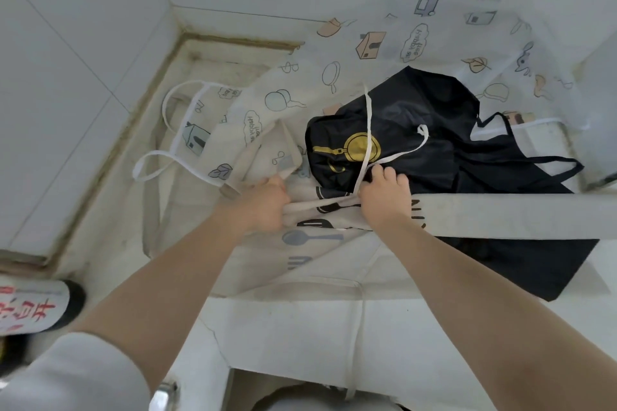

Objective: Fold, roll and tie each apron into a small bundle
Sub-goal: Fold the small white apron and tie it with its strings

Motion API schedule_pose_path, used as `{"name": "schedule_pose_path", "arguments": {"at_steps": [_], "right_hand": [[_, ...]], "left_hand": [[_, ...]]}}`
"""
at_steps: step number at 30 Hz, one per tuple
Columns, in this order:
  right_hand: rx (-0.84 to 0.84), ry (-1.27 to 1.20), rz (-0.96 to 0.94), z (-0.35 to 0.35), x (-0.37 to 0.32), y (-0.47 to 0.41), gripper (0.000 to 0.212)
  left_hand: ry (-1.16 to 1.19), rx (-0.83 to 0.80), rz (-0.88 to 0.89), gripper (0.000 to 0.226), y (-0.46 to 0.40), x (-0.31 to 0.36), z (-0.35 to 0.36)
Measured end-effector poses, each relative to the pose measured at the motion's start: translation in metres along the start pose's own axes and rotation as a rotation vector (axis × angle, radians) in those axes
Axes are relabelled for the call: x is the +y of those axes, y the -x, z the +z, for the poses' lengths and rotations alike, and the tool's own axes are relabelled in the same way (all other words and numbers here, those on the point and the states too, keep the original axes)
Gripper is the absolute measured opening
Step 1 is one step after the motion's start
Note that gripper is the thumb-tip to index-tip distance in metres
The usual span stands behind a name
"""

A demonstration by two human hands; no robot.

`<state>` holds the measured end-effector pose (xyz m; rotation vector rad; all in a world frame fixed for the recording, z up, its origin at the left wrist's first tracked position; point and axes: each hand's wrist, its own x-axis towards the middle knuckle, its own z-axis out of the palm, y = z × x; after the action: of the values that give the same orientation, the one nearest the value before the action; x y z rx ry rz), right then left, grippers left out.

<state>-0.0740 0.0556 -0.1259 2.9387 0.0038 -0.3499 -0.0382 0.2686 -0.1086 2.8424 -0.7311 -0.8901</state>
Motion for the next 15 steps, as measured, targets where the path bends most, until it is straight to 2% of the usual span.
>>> {"name": "schedule_pose_path", "arguments": {"at_steps": [4, 7, 10, 12, 13, 15], "right_hand": [[-0.094, -0.241, 0.132, 0.002, 0.002, 0.01, 0.028], [-0.113, -0.272, 0.154, 0.005, 0.006, 0.013, 0.029], [-0.159, -0.29, 0.16, 0.006, 0.008, 0.013, 0.027], [-0.192, -0.326, 0.158, 0.01, 0.012, 0.011, 0.025], [-0.199, -0.36, 0.153, 0.011, 0.014, 0.009, 0.023], [-0.22, -0.418, 0.14, 0.013, 0.02, 0.005, 0.021]], "left_hand": [[-0.003, -0.033, -0.093, 0.026, -0.002, 0.003, -0.012], [0.057, -0.145, -0.144, 0.032, -0.006, -0.004, -0.024], [0.004, -0.144, -0.249, 0.026, -0.01, -0.014, -0.032], [-0.047, -0.041, -0.401, 0.023, -0.011, -0.012, -0.031], [-0.115, 0.064, -0.452, 0.023, -0.009, -0.004, -0.029], [-0.326, 0.317, -0.393, 0.034, -0.013, 0.014, -0.017]]}}
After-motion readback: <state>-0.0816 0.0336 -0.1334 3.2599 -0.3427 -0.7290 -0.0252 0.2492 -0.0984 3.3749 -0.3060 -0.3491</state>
